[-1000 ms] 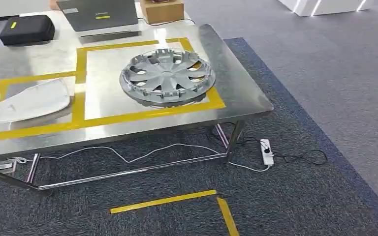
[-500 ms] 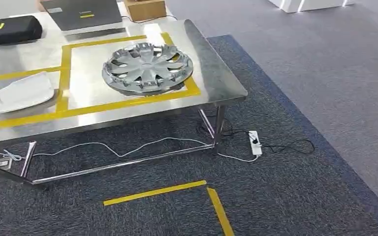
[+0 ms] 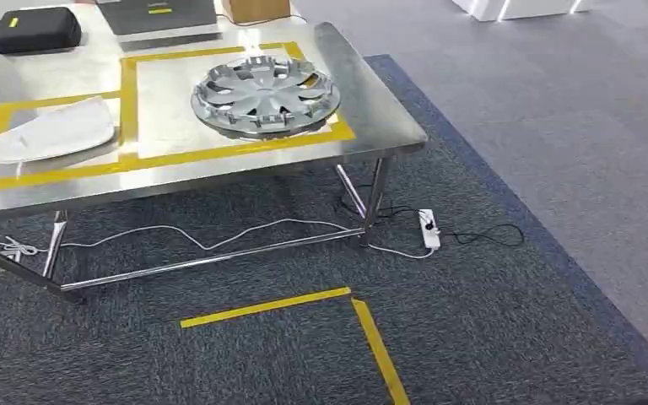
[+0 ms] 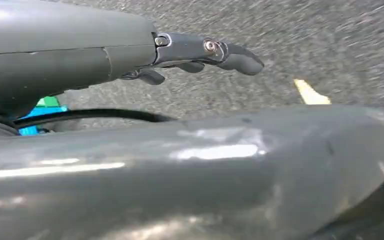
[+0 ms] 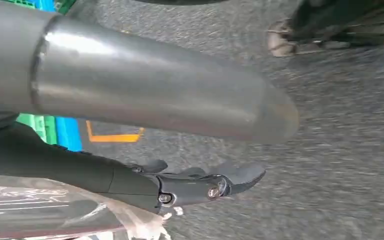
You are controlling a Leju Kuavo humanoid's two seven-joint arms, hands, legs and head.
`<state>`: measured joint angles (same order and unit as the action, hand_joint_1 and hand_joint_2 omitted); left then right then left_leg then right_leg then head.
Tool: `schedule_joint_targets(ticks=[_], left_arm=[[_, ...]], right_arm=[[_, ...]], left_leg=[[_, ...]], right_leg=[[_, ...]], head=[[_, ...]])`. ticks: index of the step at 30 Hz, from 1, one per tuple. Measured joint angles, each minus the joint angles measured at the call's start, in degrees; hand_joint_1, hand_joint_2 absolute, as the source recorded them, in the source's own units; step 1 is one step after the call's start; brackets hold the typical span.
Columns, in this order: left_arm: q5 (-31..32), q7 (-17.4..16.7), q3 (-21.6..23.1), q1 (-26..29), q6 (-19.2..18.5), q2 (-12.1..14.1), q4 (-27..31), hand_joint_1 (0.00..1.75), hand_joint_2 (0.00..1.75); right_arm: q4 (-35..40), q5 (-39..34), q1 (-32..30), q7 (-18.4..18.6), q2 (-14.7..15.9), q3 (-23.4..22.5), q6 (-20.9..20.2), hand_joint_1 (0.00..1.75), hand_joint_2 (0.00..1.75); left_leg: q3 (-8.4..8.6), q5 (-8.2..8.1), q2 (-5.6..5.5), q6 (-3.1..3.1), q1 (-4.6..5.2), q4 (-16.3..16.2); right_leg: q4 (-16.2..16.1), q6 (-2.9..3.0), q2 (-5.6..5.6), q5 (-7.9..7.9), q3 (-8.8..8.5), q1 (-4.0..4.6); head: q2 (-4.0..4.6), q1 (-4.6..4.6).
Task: Take the parts from the cabinet and place them on the table.
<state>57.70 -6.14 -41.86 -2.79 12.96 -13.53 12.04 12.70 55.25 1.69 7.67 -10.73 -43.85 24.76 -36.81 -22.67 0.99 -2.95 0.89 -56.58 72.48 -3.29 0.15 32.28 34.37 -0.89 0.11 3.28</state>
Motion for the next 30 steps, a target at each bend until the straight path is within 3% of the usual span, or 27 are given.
schedule_joint_targets(ticks=[1, 3, 4, 6, 7, 8, 9, 11, 12, 13, 14, 15, 16, 17, 18, 19, 21, 22, 23, 24, 26, 27, 28, 30], left_arm=[[0.1, 0.0, 0.0, -0.1, 0.0, 0.0, 0.0, 0.00, 0.00], [0.1, -0.1, 0.0, -0.3, 0.0, -0.2, 0.0, 0.00, 0.00], [0.1, -0.1, 0.0, -0.3, 0.0, -0.3, 0.0, 0.00, 0.00], [0.2, -0.1, 0.0, -0.4, 0.0, -0.3, 0.0, 0.00, 0.00], [0.1, -0.2, 0.0, -0.2, 0.0, -0.3, 0.0, 0.00, 0.00], [0.1, -0.2, 0.0, -0.1, 0.0, -0.3, 0.0, 0.00, 0.00], [0.2, -0.2, 0.0, 0.1, 0.1, -0.3, 0.0, 0.00, 0.00], [0.3, -0.4, -0.1, 0.2, 0.2, -0.2, 0.0, 0.00, 0.00], [0.4, -0.4, -0.1, 0.1, 0.2, -0.2, 0.0, 0.00, 0.00], [0.4, -0.4, -0.1, 0.1, 0.2, -0.2, 0.0, 0.00, 0.00], [0.4, -0.4, -0.1, 0.1, 0.2, -0.2, 0.0, 0.00, 0.00], [0.4, -0.4, -0.1, 0.1, 0.2, -0.2, 0.0, 0.00, 0.00], [0.4, -0.4, -0.1, 0.1, 0.2, -0.2, 0.0, 0.00, 0.00], [0.4, -0.4, -0.1, 0.1, 0.2, -0.2, 0.0, 0.00, 0.00], [0.5, -0.4, -0.1, 0.0, 0.1, -0.3, 0.0, 0.00, 0.00], [0.5, -0.4, -0.1, 0.0, 0.1, -0.3, 0.0, 0.00, 0.00], [0.5, -0.7, -0.1, -0.2, 0.1, -0.5, 0.0, 0.00, 0.00], [0.5, -0.7, -0.1, -0.1, 0.1, -0.5, 0.0, 0.00, 0.00], [0.5, -0.7, -0.1, -0.2, 0.1, -0.6, 0.0, 0.00, 0.00], [0.5, -0.9, -0.1, -0.3, 0.1, -0.7, 0.0, 0.00, 0.00], [0.4, -0.9, -0.2, -0.4, 0.1, -0.7, 0.0, 0.00, 0.00], [0.4, -1.0, -0.2, -0.4, 0.1, -0.7, 0.0, 0.00, 0.00], [0.4, -1.0, -0.2, -0.5, 0.0, -0.8, 0.0, 0.00, 0.00], [0.4, -1.2, -0.2, -0.5, 0.0, -0.8, 0.0, 0.00, 0.00]], right_arm=[[0.0, 0.0, 0.0, 0.0, 0.1, 0.0, -0.1, 0.00, 0.00], [0.0, 0.1, 0.3, -0.1, 0.3, -0.1, -0.3, 0.00, 0.00], [0.0, 0.1, 0.4, -0.2, 0.3, -0.2, -0.4, 0.00, 0.00], [0.0, 0.2, 0.3, -0.2, 0.3, -0.3, -0.5, 0.00, 0.00], [-0.1, 0.2, 0.1, -0.2, 0.3, -0.4, -0.7, 0.00, 0.00], [-0.1, 0.3, 0.1, -0.1, 0.4, -0.5, -0.7, 0.00, 0.00], [-0.1, 0.3, 0.0, 0.1, 0.5, -0.7, -0.7, 0.00, 0.00], [-0.1, 0.5, -0.1, 0.1, 0.6, -0.9, -0.8, 0.00, 0.00], [-0.2, 0.5, -0.2, 0.1, 0.6, -0.9, -0.8, 0.00, 0.00], [-0.2, 0.5, -0.2, 0.1, 0.6, -1.0, -0.9, 0.00, 0.00], [-0.2, 0.5, -0.1, 0.1, 0.6, -1.0, -0.9, 0.00, 0.00], [-0.2, 0.5, -0.1, 0.1, 0.6, -1.0, -0.9, 0.00, 0.00], [-0.2, 0.6, -0.1, 0.1, 0.6, -1.0, -0.9, 0.00, 0.00], [-0.2, 0.6, 0.0, 0.1, 0.6, -1.1, -0.9, 0.00, 0.00], [-0.1, 0.7, 0.0, 0.0, 0.7, -1.1, -0.9, 0.00, 0.00], [-0.1, 0.9, 0.0, -0.1, 0.7, -1.1, -1.0, 0.00, 0.00], [-0.1, 1.1, 0.0, -0.2, 0.7, -1.2, -1.2, 0.00, 0.00], [-0.1, 1.3, -0.1, -0.2, 0.7, -1.2, -1.3, 0.00, 0.00], [-0.2, 1.4, -0.2, -0.2, 0.8, -1.2, -1.3, 0.00, 0.00], [-0.2, 1.5, -0.2, -0.2, 1.0, -1.2, -1.4, 0.00, 0.00], [-0.2, 1.6, -0.2, -0.2, 1.1, -1.2, -1.5, 0.00, 0.00], [-0.2, 1.6, -0.2, -0.2, 1.2, -1.2, -1.5, 0.00, 0.00], [-0.2, 1.6, -0.2, -0.2, 1.2, -1.2, -1.5, 0.00, 0.00], [-0.2, 1.6, -0.2, -0.2, 1.3, -1.2, -1.5, 0.00, 0.00]], left_leg=[[-0.93, 0.77, -0.01, 0.13, 0.00, -0.1], [-1.78, 1.94, -0.12, 0.67, 0.31, -0.6], [-2.07, 2.80, 0.02, 0.95, 0.33, -0.9], [-2.25, 4.50, 0.14, 1.43, -0.03, -0.2], [-2.68, 5.05, -0.04, 1.76, 0.15, -0.1], [-3.05, 2.48, -0.41, 2.45, -0.16, -0.6], [-3.40, -1.58, -0.50, 2.92, -0.33, -2.9], [-4.31, -8.90, -0.51, 3.60, -0.75, -11.2], [-4.53, -10.74, -0.51, 3.83, -0.91, -15.7], [-4.26, -10.29, -0.51, 3.98, -1.09, -18.5], [-3.20, -8.34, -0.52, 4.07, -1.25, -19.0], [-1.23, -6.07, -0.53, 4.10, -1.41, -17.5], [1.85, -4.39, -0.53, 4.09, -1.52, -13.9], [5.81, -4.51, -0.73, 4.02, -1.64, -8.6], [9.11, -6.93, -1.23, 3.84, -1.55, -3.3], [10.07, -7.86, -1.36, 3.16, -1.28, -1.0], [9.16, -7.88, -1.32, 2.83, -1.01, -0.9], [8.30, -7.26, -1.19, 2.05, -0.99, -0.7], [7.91, -6.53, -0.80, 1.18, -1.26, -0.4], [7.15, -6.00, -0.72, 0.65, -1.12, -0.4], [5.60, -4.72, -0.57, -0.03, -0.74, -0.4], [4.74, -3.97, -0.48, -0.18, -0.47, -0.5], [3.81, -3.22, -0.40, -0.25, -0.21, -0.5], [1.98, -1.77, -0.32, -0.21, 0.16, -0.6]], right_leg=[[-3.9, 0.21, 0.01, -1.34, -3.45, 0.07], [-16.2, 0.73, 0.09, 1.07, -13.17, 0.53], [-20.2, 1.31, 0.07, 2.99, -14.55, 0.45], [-19.0, 1.84, -0.07, 2.22, -13.36, 0.90], [-19.0, 2.31, 0.11, 1.28, -12.70, 0.56], [-19.0, 2.80, 0.42, 0.54, -11.81, 0.39], [-19.0, 3.25, 0.53, -0.13, -11.07, 0.38], [-18.8, 3.42, 0.66, -1.64, -9.29, 0.39], [-18.5, 3.33, 0.73, -2.36, -8.18, 0.38], [-18.1, 3.19, 0.77, -2.99, -7.03, 0.34], [-17.5, 3.03, 0.83, -3.55, -6.28, 0.29], [-16.9, 2.86, 0.89, -4.00, -4.93, 0.22], [-16.3, 2.65, 0.84, -4.46, -3.68, 0.12], [-15.6, 2.33, 0.75, -4.90, -2.71, 0.07], [-15.2, 1.92, 0.72, -5.20, -1.85, 0.23], [-15.0, 1.53, 0.74, -5.83, -1.40, 0.22], [-15.0, 0.83, 0.80, -6.94, -0.58, 0.06], [-15.1, 0.30, 0.75, -7.52, -0.30, 0.10], [-14.6, 0.09, 0.56, -6.32, 0.04, -0.17], [-13.0, -0.01, 0.36, -3.57, 1.10, -0.16], [-4.9, -0.09, 0.06, 3.25, 3.48, -0.16], [-0.6, -0.13, 0.05, 5.26, 4.44, -0.12], [2.0, -0.14, 0.05, 5.39, 4.60, -0.12], [1.3, 0.23, 0.05, 1.19, 1.93, 0.06]], head=[[0.00, -0.02], [0.00, 0.22], [0.00, 0.04], [0.00, 0.13], [0.02, 0.24], [0.00, -0.09], [0.00, -0.11], [0.00, -0.24], [0.00, -0.30], [0.00, -0.28], [0.00, -0.28], [0.00, -0.30], [0.00, -0.26], [0.00, -0.28], [0.00, -0.37], [0.00, -0.11], [0.00, -0.26], [0.00, -0.13], [0.00, -0.28], [0.00, 0.02], [0.00, 0.22], [0.00, 0.18], [0.00, 0.20], [0.00, 0.18]])
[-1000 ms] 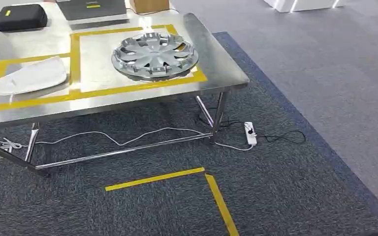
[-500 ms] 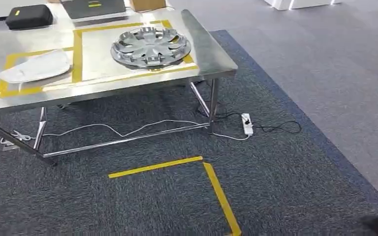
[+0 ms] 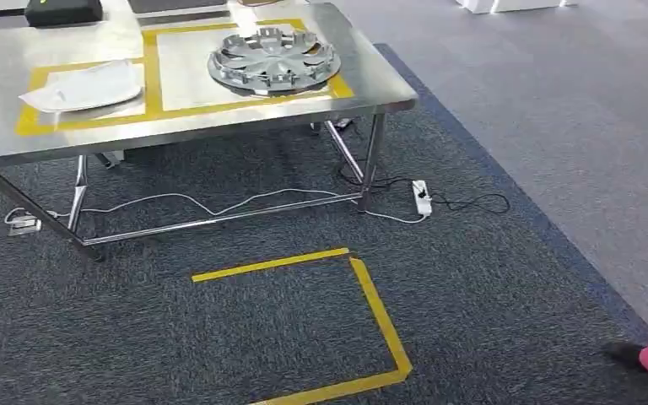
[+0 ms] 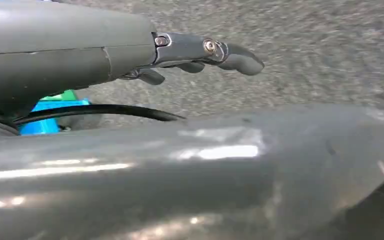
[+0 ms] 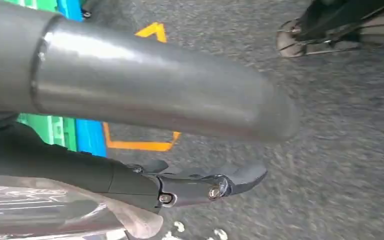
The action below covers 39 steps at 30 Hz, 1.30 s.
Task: Take the parts from the cabinet and place them on the table.
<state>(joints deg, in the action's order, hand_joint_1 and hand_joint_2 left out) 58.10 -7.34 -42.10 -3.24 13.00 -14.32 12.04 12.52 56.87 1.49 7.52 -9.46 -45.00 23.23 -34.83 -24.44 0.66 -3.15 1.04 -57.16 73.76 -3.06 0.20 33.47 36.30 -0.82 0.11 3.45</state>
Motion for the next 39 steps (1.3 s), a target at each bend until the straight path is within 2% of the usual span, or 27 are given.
schedule_joint_targets(ticks=[1, 2, 4, 7, 8, 10, 12, 13, 14, 15, 17, 18, 19, 20, 22, 23, 24, 25, 27, 28, 30, 32, 33, 34, 36, 38, 39], left_arm=[[0.0, -0.2, 0.0, 0.0, 0.0, 0.0, 0.0, 0.00, 0.00], [0.0, -0.3, 0.0, -0.1, 0.0, 0.0, 0.0, 0.00, 0.00], [0.0, -0.3, -0.1, -0.1, 0.0, -0.2, 0.0, 0.00, 0.00], [0.0, -0.4, -0.3, -0.1, 0.0, -0.2, 0.0, 0.00, 0.00], [0.0, -0.5, -0.4, 0.0, 0.1, -0.1, 0.0, 0.00, 0.00], [0.0, -0.5, -0.4, 0.0, 0.1, -0.1, 0.0, 0.00, 0.00], [0.0, -0.5, -0.5, -0.1, 0.1, 0.0, 0.0, 0.00, 0.00], [0.0, -0.5, -0.5, -0.1, 0.1, 0.0, 0.0, 0.00, 0.00], [0.0, -0.5, -0.5, -0.1, 0.1, 0.0, 0.0, 0.00, 0.00], [0.0, -0.5, -0.5, -0.1, 0.1, 0.0, 0.0, 0.00, 0.00], [0.0, -0.4, -0.5, -0.2, 0.1, 0.0, 0.0, 0.00, 0.00], [0.0, -0.3, -0.5, -0.2, 0.1, 0.0, 0.0, 0.00, 0.00], [0.0, -0.3, -0.5, -0.3, 0.1, 0.0, 0.0, 0.00, 0.00], [0.0, -0.3, -0.5, -0.3, 0.1, 0.0, 0.0, 0.00, 0.00], [0.0, -0.3, -0.5, -0.3, 0.1, -0.1, 0.0, 0.00, 0.00], [0.0, -0.3, -0.5, -0.2, 0.1, -0.1, 0.0, 0.00, 0.00], [0.0, -0.3, -0.5, -0.2, 0.1, -0.2, 0.0, 0.00, 0.00], [0.0, -0.3, -0.5, -0.3, 0.1, -0.2, 0.0, 0.00, 0.00], [0.0, -0.3, -0.5, -0.3, 0.1, -0.2, 0.0, 0.00, 0.00], [0.0, -0.3, -0.5, -0.3, 0.1, -0.2, 0.0, 0.00, 0.00], [0.0, -0.3, -0.5, -0.3, 0.1, -0.2, 0.0, 0.00, 0.00], [0.0, -0.2, -0.6, -0.3, 0.1, -0.2, 0.0, 0.00, 0.00], [0.0, -0.2, -0.6, -0.3, 0.1, -0.2, 0.0, 0.00, 0.00], [0.0, -0.2, -0.6, -0.3, 0.1, -0.3, 0.0, 0.00, 0.00], [0.0, -0.1, -0.6, -0.4, 0.1, -0.3, 0.0, 0.00, 0.00], [0.0, -0.1, -0.6, -0.4, 0.1, -0.3, 0.0, 0.00, 0.00], [0.0, -0.1, -0.6, -0.3, 0.1, -0.3, 0.0, 0.00, 0.00]], right_arm=[[0.0, 0.0, 0.0, 0.0, 0.0, 0.0, 0.0, 0.00, 0.00], [0.0, 0.1, 0.1, 0.0, 0.0, 0.0, 0.0, 0.00, 0.00], [0.0, 0.2, 0.5, 0.0, 0.2, 0.0, 0.0, 0.00, 0.00], [0.0, 0.2, 0.3, 0.0, 0.2, 0.0, 0.0, 0.00, 0.00], [-0.3, 0.2, 0.2, 0.1, 0.2, 0.0, -0.1, 0.00, 0.00], [-0.2, 0.2, 0.2, 0.2, 0.4, 0.0, -0.1, 0.00, 0.00], [-0.2, 0.2, 0.2, 0.2, 0.4, 0.0, -0.1, 0.00, 0.00], [-0.3, 0.2, 0.1, 0.2, 0.4, 0.0, -0.1, 0.00, 0.00], [-0.3, 0.2, 0.1, 0.2, 0.4, 0.0, -0.2, 0.00, 0.00], [-0.3, 0.3, 0.1, 0.2, 0.4, 0.0, -0.2, 0.00, 0.00], [-0.3, 0.4, 0.1, 0.2, 0.4, 0.0, -0.2, 0.00, 0.00], [-0.3, 0.5, 0.2, 0.2, 0.4, 0.0, -0.2, 0.00, 0.00], [-0.3, 0.6, 0.3, 0.2, 0.4, 0.0, -0.2, 0.00, 0.00], [-0.3, 0.6, 0.3, 0.2, 0.4, 0.0, -0.3, 0.00, 0.00], [-0.3, 0.8, 0.2, 0.2, 0.4, 0.0, -0.4, 0.00, 0.00], [-0.3, 0.8, 0.1, 0.2, 0.4, 0.0, -0.4, 0.00, 0.00], [-0.3, 0.9, 0.0, 0.2, 0.4, 0.0, -0.4, 0.00, 0.00], [-0.3, 0.9, 0.0, 0.2, 0.4, 0.0, -0.4, 0.00, 0.00], [-0.3, 0.9, 0.0, 0.1, 0.4, 0.0, -0.4, 0.00, 0.00], [-0.3, 0.9, 0.0, 0.0, 0.4, 0.0, -0.4, 0.00, 0.00], [-0.3, 1.1, -0.1, -0.4, 0.4, 0.0, -0.6, 0.00, 0.00], [-0.3, 1.2, -0.1, -0.9, 0.4, 0.0, -1.1, 0.00, 0.00], [-0.3, 1.3, 0.0, -0.9, 0.4, 0.0, -1.1, 0.00, 0.00], [-0.3, 1.3, 0.2, -1.0, 0.4, 0.0, -1.1, 0.00, 0.00], [-0.3, 1.4, 0.5, -1.0, 0.4, 0.0, -1.2, 0.00, 0.00], [-0.4, 1.3, 0.2, -1.2, 0.3, 0.0, -1.3, 0.00, 0.00], [-0.4, 1.2, 0.1, -1.2, 0.4, 0.0, -1.6, 0.00, 0.00]], left_leg=[[-0.90, 0.77, 0.01, 0.07, 0.13, 0.0], [-1.60, 1.46, -0.01, 0.16, 0.19, 0.0], [-2.34, 2.75, 0.03, 0.61, 0.54, -0.3], [-2.62, 4.80, 0.20, 1.43, 0.25, 0.4], [-3.02, 4.61, -0.09, 1.70, 0.27, 0.2], [-3.96, -2.51, -0.41, 2.77, -0.20, -3.9], [-5.08, -9.21, -0.41, 3.60, -0.81, -13.2], [-5.11, -9.90, -0.41, 3.91, -1.04, -16.5], [-4.40, -8.69, -0.41, 4.19, -1.31, -17.8], [-2.87, -6.79, -0.40, 4.36, -1.51, -16.9], [3.36, -3.47, -0.42, 4.66, -1.94, -8.7], [6.64, -4.55, -0.60, 4.74, -2.17, -3.5], [8.33, -5.81, -0.86, 4.37, -1.66, -0.3], [8.49, -6.32, -0.89, 3.67, -1.60, 0.4], [7.73, -5.99, -0.89, 3.16, -1.26, 0.2], [7.01, -5.24, -0.71, 2.25, -1.44, 0.9], [6.58, -4.61, -0.34, 1.47, -1.53, 0.9], [5.80, -4.08, -0.34, 0.79, -1.48, 0.9], [4.21, -3.12, -0.26, 0.59, -1.19, 0.9], [3.38, -2.40, -0.23, 0.54, -1.02, 0.8], [1.65, -1.04, 0.01, 0.59, -0.73, 0.8], [-0.04, 0.20, 0.04, 0.87, -0.55, 0.6], [-0.34, 0.66, 0.01, 1.07, -0.52, 0.4], [-0.81, 0.99, 0.00, 1.40, -0.17, 0.1], [-1.65, 2.06, 0.16, 2.07, -0.24, -0.4], [-1.84, 2.89, 0.19, 2.80, -0.25, -0.3], [-2.10, 1.85, -0.07, 3.16, -0.51, -0.7]], right_leg=[[-3.7, 0.39, 0.00, -2.50, -3.16, 0.19], [-8.6, 0.88, 0.00, -3.18, -6.89, 0.40], [-20.2, 1.65, 0.10, 0.00, -14.53, 0.79], [-20.1, 2.26, -0.05, -0.88, -12.79, 1.14], [-20.3, 2.49, 0.22, -1.72, -12.19, 0.52], [-20.2, 3.52, 0.46, -3.09, -10.68, 0.51], [-20.1, 3.42, 0.50, -4.46, -9.02, 0.51], [-19.8, 3.33, 0.58, -5.04, -8.18, 0.47], [-19.3, 3.17, 0.69, -5.61, -7.52, 0.36], [-18.9, 2.99, 0.71, -6.10, -6.51, 0.25], [-17.7, 2.38, 0.62, -6.87, -4.35, -0.05], [-17.1, 2.04, 0.59, -7.17, -3.54, -0.05], [-16.6, 1.64, 0.56, -7.46, -2.92, 0.08], [-16.6, 1.27, 0.64, -8.01, -2.67, 0.06], [-16.8, 0.45, 0.63, -9.10, -2.21, -0.17], [-16.8, -0.01, 0.46, -9.31, -2.02, -0.16], [-15.8, -0.10, 0.19, -7.22, -1.44, -0.42], [-13.1, -0.10, 0.06, -3.64, -0.17, -0.38], [-5.0, -0.18, -0.02, 2.59, 1.64, -0.34], [-1.3, -0.21, -0.02, 3.46, 2.28, -0.30], [1.0, -0.10, -0.01, -0.76, 1.52, -0.30], [-4.0, 0.37, 0.00, -5.66, -2.95, -0.26], [-8.4, 0.71, 0.00, -5.38, -6.28, -0.21], [-15.1, 0.94, 0.08, -2.47, -11.49, 0.14], [-19.5, 1.26, 0.02, 0.04, -12.21, 0.26], [-19.3, 2.07, 0.08, -0.70, -11.55, 0.12], [-19.3, 2.38, 0.26, -1.05, -11.45, -0.03]], head=[[0.00, -0.02], [0.00, 0.00], [0.00, 0.04], [0.00, 0.11], [0.02, 0.28], [0.00, -0.37], [0.00, -0.46], [0.00, -0.37], [0.00, -0.44], [0.00, -0.39], [0.00, -0.42], [0.00, -0.46], [0.00, -0.33], [0.00, -0.28], [0.00, -0.24], [0.00, -0.35], [0.00, -0.29], [0.00, -0.15], [0.00, -0.13], [0.00, -0.11], [0.00, -0.18], [0.00, -0.15], [0.00, -0.13], [0.00, -0.03], [0.00, -0.06], [-0.02, -0.09], [-0.02, -0.17]])
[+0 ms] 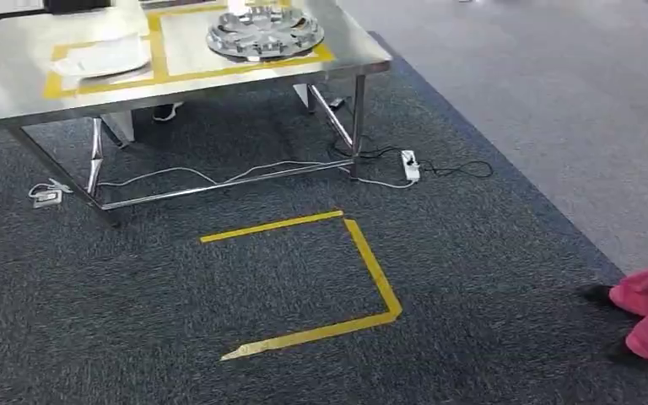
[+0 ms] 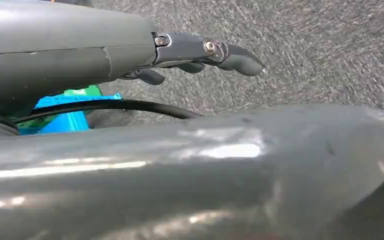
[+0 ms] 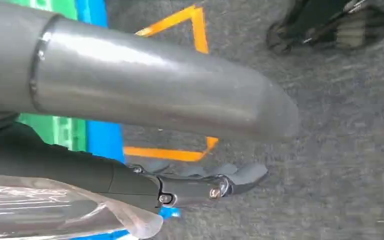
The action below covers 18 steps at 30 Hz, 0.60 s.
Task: Take the parts from the cabinet and place them on the table.
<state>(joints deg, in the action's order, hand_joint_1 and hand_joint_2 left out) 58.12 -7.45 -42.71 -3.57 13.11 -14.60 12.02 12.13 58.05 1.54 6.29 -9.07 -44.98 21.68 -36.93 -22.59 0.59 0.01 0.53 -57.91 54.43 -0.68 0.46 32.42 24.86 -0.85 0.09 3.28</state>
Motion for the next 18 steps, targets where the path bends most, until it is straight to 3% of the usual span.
schedule_joint_targets(ticks=[1, 3, 4, 5, 6, 7, 9, 10, 13, 14, 15, 18], left_arm=[[0.0, 0.0, 0.0, 0.1, 0.0, 0.0, 0.0, 0.00, 0.00], [0.0, 0.0, 0.0, 0.2, -0.1, 0.1, 0.0, 0.00, 0.00], [0.0, 0.0, 0.0, 0.2, -0.1, 0.2, 0.0, 0.00, 0.00], [0.1, 0.0, 0.0, 0.2, -0.2, 0.2, 0.0, 0.00, 0.00], [0.1, 0.0, 0.0, 0.2, -0.2, 0.2, 0.0, 0.00, 0.00], [0.1, 0.0, 0.0, 0.2, -0.2, 0.2, 0.0, 0.00, 0.00], [0.2, 0.0, 0.0, 0.2, -0.2, 0.2, 0.0, 0.00, 0.00], [0.2, 0.0, 0.0, 0.2, -0.2, 0.3, 0.0, 0.00, 0.00], [0.2, 0.0, 0.0, 0.3, -0.1, 0.2, 0.0, 0.00, 0.00], [0.3, 0.0, 0.0, 0.3, -0.1, 0.2, 0.0, 0.00, 0.00], [0.3, 0.2, 0.0, 0.3, -0.2, 0.2, 0.0, 0.00, 0.00], [0.3, 0.3, 0.0, 0.3, -0.1, 0.1, 0.0, 0.00, 0.00]], right_arm=[[0.0, -0.2, -0.2, 0.0, 0.0, 0.0, -0.1, 0.00, 0.00], [0.0, -0.1, -0.4, -0.2, 0.0, 0.0, -0.7, 0.00, 0.00], [0.0, 0.0, -0.4, -0.3, 0.0, 0.0, -0.8, 0.00, 0.00], [0.0, 0.2, -0.4, -0.2, 0.0, 0.0, -0.9, 0.00, 0.00], [0.0, 0.4, -0.5, -0.1, 0.0, 0.0, -0.9, 0.00, 0.00], [0.0, 0.5, -0.6, 0.0, 0.0, 0.0, -0.9, 0.00, 0.00], [0.0, 0.7, -0.5, 0.0, 0.0, 0.0, -0.9, 0.00, 0.00], [-0.1, 0.8, -0.6, 0.0, 0.0, 0.0, -0.9, 0.00, 0.00], [-0.1, 1.3, -0.3, 0.0, -0.1, 0.0, -0.7, 0.00, 0.00], [-0.1, 1.5, -0.3, 0.0, -0.1, 0.0, -0.6, 0.00, 0.00], [-0.1, 1.6, -0.3, 0.0, -0.1, 0.0, -0.5, 0.00, 0.00], [-0.2, 2.2, -0.3, 0.0, -0.1, 0.1, -0.3, 0.00, 0.00]], left_leg=[[-0.43, -2.37, -0.06, 0.35, -0.12, -1.8], [-2.86, -8.35, -0.08, 0.90, -0.38, -10.8], [-3.92, -9.98, -0.08, 1.02, -0.41, -15.0], [-4.05, -10.35, -0.09, 1.04, -0.41, -17.0], [-2.85, -9.41, -0.12, 0.91, -0.40, -16.3], [-0.77, -7.66, -0.13, 0.66, -0.39, -13.3], [5.24, -3.87, -0.26, -0.48, -0.19, -3.4], [7.10, -4.96, -0.40, -1.42, -0.02, -0.6], [7.08, -4.66, -0.29, -1.67, 0.43, 1.2], [6.89, -4.45, -0.27, -1.27, 0.23, 1.5], [6.65, -4.41, -0.36, -1.21, 0.30, 1.5], [6.42, -4.50, -0.30, -1.38, 0.47, 1.2]], right_leg=[[0.0, 0.32, 0.09, -0.24, 0.14, 0.01], [0.1, 0.74, 0.37, -0.76, 0.60, 0.24], [0.2, 0.78, 0.41, -0.97, 0.89, 0.35], [0.3, 0.82, 0.49, -1.11, 1.13, 0.42], [0.4, 0.77, 0.51, -1.23, 1.34, 0.53], [0.5, 0.74, 0.50, -1.28, 1.48, 0.61], [0.6, 0.71, 0.46, -1.30, 0.71, 0.89], [0.7, 0.55, 0.56, -1.40, 1.68, 0.93], [0.7, -0.33, 0.57, -1.84, 1.83, 0.77], [0.9, 0.42, 0.56, -1.82, 1.91, 0.97], [0.9, 0.48, 0.65, -1.81, 2.06, 0.85], [0.7, -0.10, 0.54, -2.17, 2.66, 0.72]], head=[[0.00, -0.29], [0.00, -0.31], [0.00, -0.24], [0.00, -0.27], [0.00, -0.26], [0.00, -0.29], [0.00, -0.26], [0.00, -0.13], [0.00, -0.29], [0.00, -0.07], [0.00, -0.07], [0.00, -0.13]])
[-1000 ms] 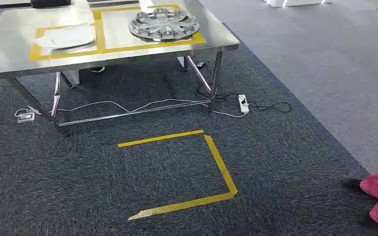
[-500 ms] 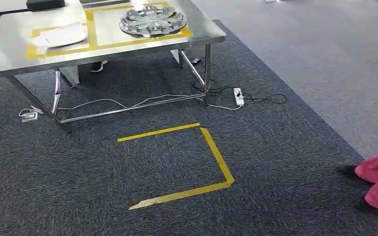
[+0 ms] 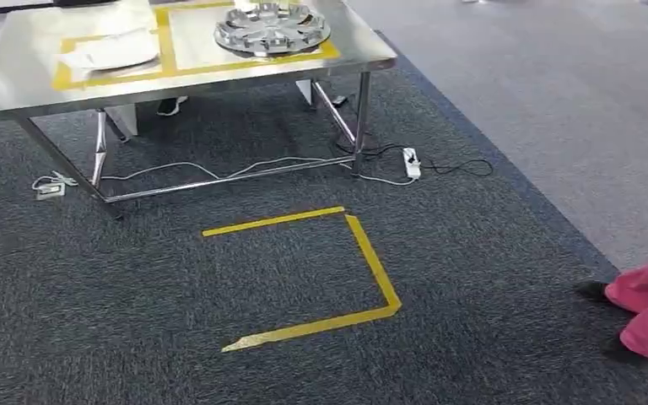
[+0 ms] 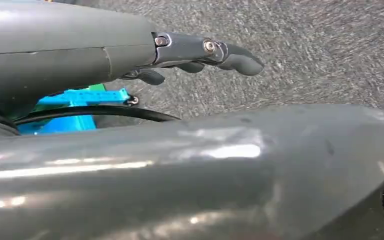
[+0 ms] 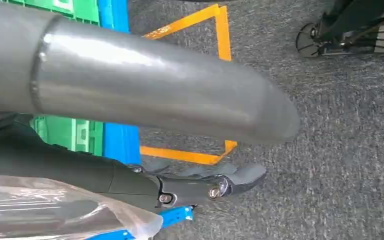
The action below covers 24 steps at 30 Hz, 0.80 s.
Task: Take the parts from the cabinet and place them on the table.
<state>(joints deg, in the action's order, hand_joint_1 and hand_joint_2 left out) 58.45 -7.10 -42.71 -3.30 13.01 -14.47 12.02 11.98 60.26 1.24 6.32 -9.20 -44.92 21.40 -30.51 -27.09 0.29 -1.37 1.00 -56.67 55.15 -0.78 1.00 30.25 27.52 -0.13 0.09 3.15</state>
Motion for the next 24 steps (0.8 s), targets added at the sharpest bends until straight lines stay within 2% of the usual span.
schedule_joint_targets(ticks=[9, 10, 11, 12, 14, 15, 16, 17, 18, 19, 20, 21, 22, 24], left_arm=[[0.0, 0.0, 0.0, 0.0, 0.0, 0.1, 0.0, 0.00, 0.00], [0.0, 0.0, 0.0, 0.0, 0.0, 0.1, 0.0, 0.00, 0.00], [0.0, 0.0, 0.0, 0.0, 0.0, 0.0, 0.0, 0.00, 0.00], [0.0, 0.0, 0.0, 0.0, 0.0, 0.0, 0.0, 0.00, 0.00], [0.0, 0.0, 0.0, 0.0, 0.1, 0.0, 0.0, 0.00, 0.00], [0.0, 0.0, 0.0, 0.1, 0.1, 0.0, 0.0, 0.00, 0.00], [0.0, -0.2, -0.1, 0.1, 0.1, 0.0, 0.0, 0.00, 0.00], [0.0, -0.2, -0.1, 0.1, 0.1, 0.0, 0.0, 0.00, 0.00], [0.0, -0.3, -0.1, 0.1, 0.1, 0.0, 0.0, 0.00, 0.00], [-0.1, -0.4, -0.1, 0.1, 0.1, 0.0, 0.0, 0.00, 0.00], [-0.1, -0.4, -0.1, 0.0, 0.1, 0.0, 0.0, 0.00, 0.00], [-0.1, -0.4, -0.1, -0.1, 0.1, 0.0, 0.0, 0.00, 0.00], [-0.1, -0.5, -0.1, -0.1, 0.3, 0.0, 0.0, 0.00, 0.00], [-0.2, -0.5, -0.1, -0.1, 0.4, 0.0, 0.0, 0.00, 0.00]], right_arm=[[0.0, 0.7, 0.0, 0.1, 0.0, 0.2, 0.6, 0.00, 0.00], [0.0, 0.7, 0.0, 0.1, 0.0, 0.2, 0.6, 0.00, 0.00], [0.0, 0.7, 0.0, 0.1, 0.0, 0.2, 0.7, 0.00, 0.00], [0.0, 0.7, 0.0, 0.2, 0.0, 0.2, 0.7, 0.00, 0.00], [0.0, 0.8, 0.0, 0.2, 0.0, 0.2, 0.7, 0.00, 0.00], [0.0, 0.8, -0.1, 0.2, 0.0, 0.2, 0.7, 0.00, 0.00], [0.0, 0.9, -0.2, 0.2, 0.0, 0.2, 0.7, 0.00, 0.00], [0.0, 0.9, -0.3, 0.3, 0.0, 0.2, 0.7, 0.00, 0.00], [0.0, 0.9, -0.4, 0.3, 0.0, 0.2, 0.8, 0.00, 0.00], [0.0, 1.0, -0.4, 0.3, 0.0, 0.2, 0.8, 0.00, 0.00], [0.0, 1.0, -0.4, 0.3, 0.0, 0.2, 0.8, 0.00, 0.00], [0.0, 1.0, -0.4, 0.3, 0.0, 0.2, 0.8, 0.00, 0.00], [-0.1, 1.0, -0.4, 0.3, 0.0, 0.2, 0.8, 0.00, 0.00], [-0.1, 1.1, -0.4, 0.3, 0.0, 0.2, 0.8, 0.00, 0.00]], left_leg=[[-0.73, 0.30, 0.00, -1.39, 0.61, -0.6], [-0.76, 0.50, 0.00, -1.66, 0.54, -0.3], [-0.57, 1.07, 0.12, -2.21, -0.05, 0.5], [-0.66, 1.26, -0.01, -2.40, -0.08, 0.7], [-1.20, 1.46, -0.13, -2.59, -0.13, 0.7], [-1.40, 1.56, -0.28, -2.51, -0.12, 0.6], [-1.53, 1.66, -0.57, -2.41, -0.12, 0.6], [-1.60, 1.74, -0.91, -2.28, -0.12, 0.5], [-1.66, 1.80, -1.43, -2.19, -0.15, 0.4], [-1.74, 1.86, -1.97, -2.03, -0.21, 0.2], [-1.82, 1.84, -2.56, -1.77, -0.27, 0.0], [-2.04, 1.89, -2.93, -1.44, -0.27, -0.3], [-2.25, 1.84, -3.52, -0.97, 0.11, -0.6], [-2.46, 2.21, -4.16, -0.36, -0.07, -0.6]], right_leg=[[-0.2, -1.59, 0.02, -0.72, 0.53, -0.61], [-0.3, -1.84, 0.04, -0.79, 0.52, -0.56], [0.0, -2.17, -0.07, -0.52, 0.58, -0.58], [1.7, -2.27, -0.42, 1.09, 1.35, -0.54], [10.7, -2.49, -0.71, 6.52, 5.65, -0.67], [15.6, -2.54, -0.77, 8.48, 7.89, -0.67], [18.3, -2.59, -0.78, 9.05, 9.21, -0.65], [18.2, -2.57, -0.78, 8.16, 9.19, -0.68], [15.3, -2.47, -0.80, 5.95, 7.72, -0.71], [10.1, -2.40, -1.07, 3.14, 5.13, -0.77], [4.3, -2.34, -2.27, 0.63, 2.12, -0.94], [0.7, -2.27, -4.96, 0.57, 0.46, -1.22], [0.6, -1.78, -4.53, 0.39, 0.57, -0.92], [1.0, -1.16, -3.53, 0.33, 0.76, -0.69]], head=[[0.00, 0.04], [0.00, 0.00], [0.00, 0.00], [0.00, 0.11], [0.00, 0.09], [0.00, 0.11], [0.00, 0.11], [0.00, 0.09], [0.00, 0.11], [0.00, 0.11], [0.00, 0.11], [0.00, 0.13], [0.00, 0.05], [0.00, 0.02]])
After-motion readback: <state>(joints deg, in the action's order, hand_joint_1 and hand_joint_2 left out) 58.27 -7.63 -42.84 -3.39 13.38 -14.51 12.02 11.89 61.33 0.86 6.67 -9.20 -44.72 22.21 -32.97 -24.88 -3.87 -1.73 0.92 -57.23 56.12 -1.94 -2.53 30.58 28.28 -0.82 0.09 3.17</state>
